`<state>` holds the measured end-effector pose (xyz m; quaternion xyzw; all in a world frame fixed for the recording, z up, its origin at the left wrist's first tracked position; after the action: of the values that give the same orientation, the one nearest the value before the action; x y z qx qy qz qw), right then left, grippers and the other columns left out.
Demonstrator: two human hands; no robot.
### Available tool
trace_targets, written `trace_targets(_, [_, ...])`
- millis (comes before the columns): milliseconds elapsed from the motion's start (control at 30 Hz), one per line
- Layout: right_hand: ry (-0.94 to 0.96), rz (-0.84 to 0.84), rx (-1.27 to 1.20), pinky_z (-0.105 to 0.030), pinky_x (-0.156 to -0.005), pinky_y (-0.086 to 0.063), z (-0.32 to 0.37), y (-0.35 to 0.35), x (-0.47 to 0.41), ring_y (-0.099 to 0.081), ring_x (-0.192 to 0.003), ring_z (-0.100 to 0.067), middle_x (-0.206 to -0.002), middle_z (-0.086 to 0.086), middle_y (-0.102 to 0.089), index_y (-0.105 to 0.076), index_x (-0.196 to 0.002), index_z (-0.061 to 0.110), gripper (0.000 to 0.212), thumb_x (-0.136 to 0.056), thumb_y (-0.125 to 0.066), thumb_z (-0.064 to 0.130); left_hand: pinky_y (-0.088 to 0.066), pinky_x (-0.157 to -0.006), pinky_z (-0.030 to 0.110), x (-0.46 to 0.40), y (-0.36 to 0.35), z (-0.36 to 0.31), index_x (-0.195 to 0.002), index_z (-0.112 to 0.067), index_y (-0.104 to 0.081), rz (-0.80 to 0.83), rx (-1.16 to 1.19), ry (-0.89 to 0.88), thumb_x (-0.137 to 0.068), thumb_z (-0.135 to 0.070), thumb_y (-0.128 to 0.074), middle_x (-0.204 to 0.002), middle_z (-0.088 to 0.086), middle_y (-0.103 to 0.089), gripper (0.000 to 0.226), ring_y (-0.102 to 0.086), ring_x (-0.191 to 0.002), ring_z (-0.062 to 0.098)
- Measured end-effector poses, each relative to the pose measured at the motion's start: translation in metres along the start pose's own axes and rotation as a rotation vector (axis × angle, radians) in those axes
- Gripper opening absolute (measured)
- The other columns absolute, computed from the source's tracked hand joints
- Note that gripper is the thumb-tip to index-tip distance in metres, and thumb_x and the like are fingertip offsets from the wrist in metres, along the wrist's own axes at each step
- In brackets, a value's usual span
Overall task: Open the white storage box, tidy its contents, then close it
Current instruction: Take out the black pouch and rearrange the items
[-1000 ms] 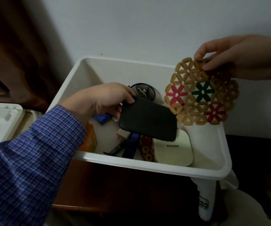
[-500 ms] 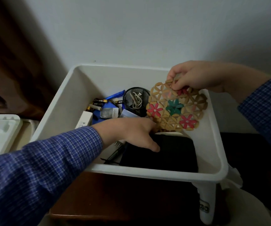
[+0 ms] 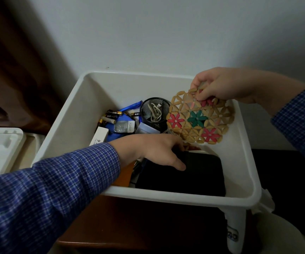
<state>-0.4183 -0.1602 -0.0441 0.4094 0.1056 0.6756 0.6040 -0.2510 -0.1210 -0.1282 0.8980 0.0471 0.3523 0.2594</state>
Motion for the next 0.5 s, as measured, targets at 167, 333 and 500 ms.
trace_targets(167, [-0.012, 0.0, 0.008, -0.035, -0.067, -0.06, -0.003, 0.0, -0.001, -0.077, -0.077, -0.022, -0.082, -0.006, -0.078, -0.07, -0.095, 0.022, 0.016, -0.089, -0.067, 0.007, -0.051, -0.085, 0.028, 0.0, 0.004, -0.002, -0.121, -0.024, -0.051, -0.037, 0.089, -0.032, -0.083, -0.037, -0.078, -0.119, -0.005, -0.052, 0.048, -0.054, -0.106, 0.014])
trace_targets(333, [0.003, -0.064, 0.004, -0.029, -0.062, -0.053, -0.001, 0.007, 0.001, -0.073, -0.08, -0.025, -0.09, -0.011, -0.074, -0.068, -0.091, 0.024, 0.017, -0.089, -0.068, 0.007, -0.056, -0.082, 0.028, 0.005, 0.009, -0.012, -0.121, -0.022, -0.052, -0.058, 0.174, -0.125, -0.076, -0.024, -0.086, -0.116, -0.002, -0.056, 0.056, -0.059, -0.104, 0.015])
trace_targets(500, [0.026, -0.093, -0.016, -0.027, -0.058, -0.05, 0.001, 0.019, 0.002, -0.069, -0.081, -0.024, -0.091, -0.009, -0.071, -0.067, -0.09, 0.026, 0.018, -0.09, -0.067, 0.007, -0.055, -0.078, 0.023, 0.029, 0.039, -0.015, -0.117, -0.01, -0.064, -0.036, 0.302, -0.279, -0.078, -0.002, -0.081, -0.107, -0.001, -0.071, 0.043, -0.069, -0.095, 0.012])
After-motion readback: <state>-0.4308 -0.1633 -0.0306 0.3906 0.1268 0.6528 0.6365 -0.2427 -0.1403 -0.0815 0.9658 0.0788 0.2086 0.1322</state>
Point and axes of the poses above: each hand's wrist, its own x-axis away from the middle knuckle, its own y-axis out of the back of the hand, z = x × y, the point moved 7 cm from there along -x, towards the middle knuckle
